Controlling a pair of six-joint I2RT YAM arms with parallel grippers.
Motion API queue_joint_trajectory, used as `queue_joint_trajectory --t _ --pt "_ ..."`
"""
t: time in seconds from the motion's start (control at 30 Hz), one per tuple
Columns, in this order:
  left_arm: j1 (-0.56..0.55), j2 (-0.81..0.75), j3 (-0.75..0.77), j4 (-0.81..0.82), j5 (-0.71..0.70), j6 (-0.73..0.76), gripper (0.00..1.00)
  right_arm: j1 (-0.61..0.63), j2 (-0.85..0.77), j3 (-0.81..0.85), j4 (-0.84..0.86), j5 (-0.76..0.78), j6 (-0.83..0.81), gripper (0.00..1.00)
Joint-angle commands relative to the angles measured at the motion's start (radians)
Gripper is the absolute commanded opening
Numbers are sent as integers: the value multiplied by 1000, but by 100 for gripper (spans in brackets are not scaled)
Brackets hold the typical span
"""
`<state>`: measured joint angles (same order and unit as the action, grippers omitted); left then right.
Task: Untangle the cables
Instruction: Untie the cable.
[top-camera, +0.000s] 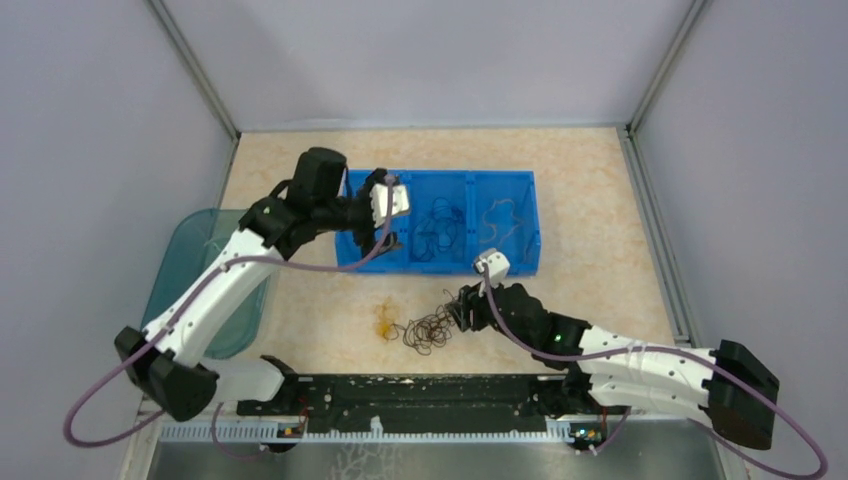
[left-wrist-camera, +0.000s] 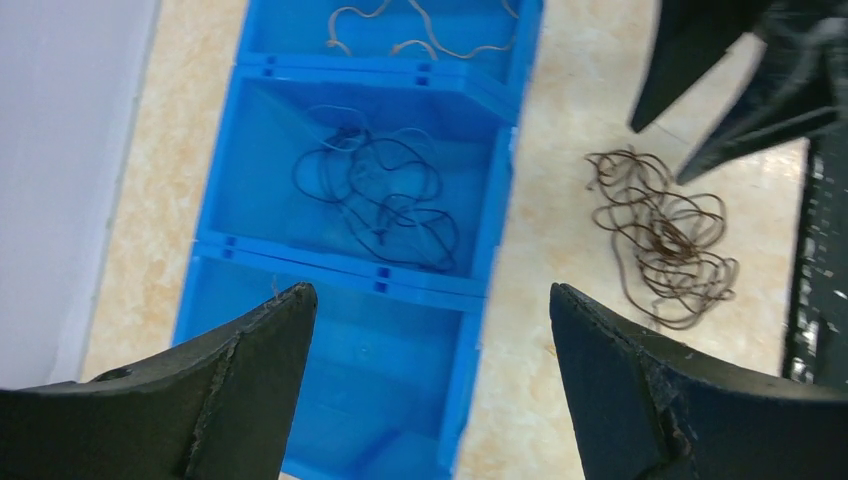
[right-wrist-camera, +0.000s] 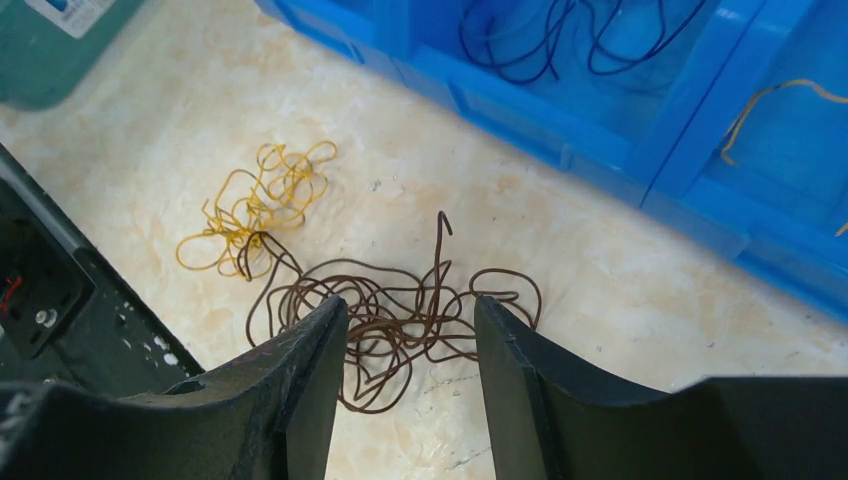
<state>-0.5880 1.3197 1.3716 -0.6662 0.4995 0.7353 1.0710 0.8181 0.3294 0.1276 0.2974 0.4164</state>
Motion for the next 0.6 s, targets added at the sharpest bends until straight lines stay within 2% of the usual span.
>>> queue_joint_trajectory --t 0.0,0.1,0.37,0.4,0.53,0.57 --pt "-3 -111 -120 -26 105 25 92 -45 78 40 149 -106 21 50" --pt "-3 -179 -189 -25 141 23 91 -83 139 44 183 -131 15 45" --pt "-3 -299 -295 9 197 -20 90 -92 241 58 252 -154 -30 32" --pt "-3 -308 -303 9 204 -26 90 -92 246 57 265 -158 -33 28" --pt "-3 -349 -355 37 218 -60 90 -92 211 63 303 -163 -45 2" --pt "-3 -361 -370 55 222 -77 90 -92 193 73 302 -166 -50 0"
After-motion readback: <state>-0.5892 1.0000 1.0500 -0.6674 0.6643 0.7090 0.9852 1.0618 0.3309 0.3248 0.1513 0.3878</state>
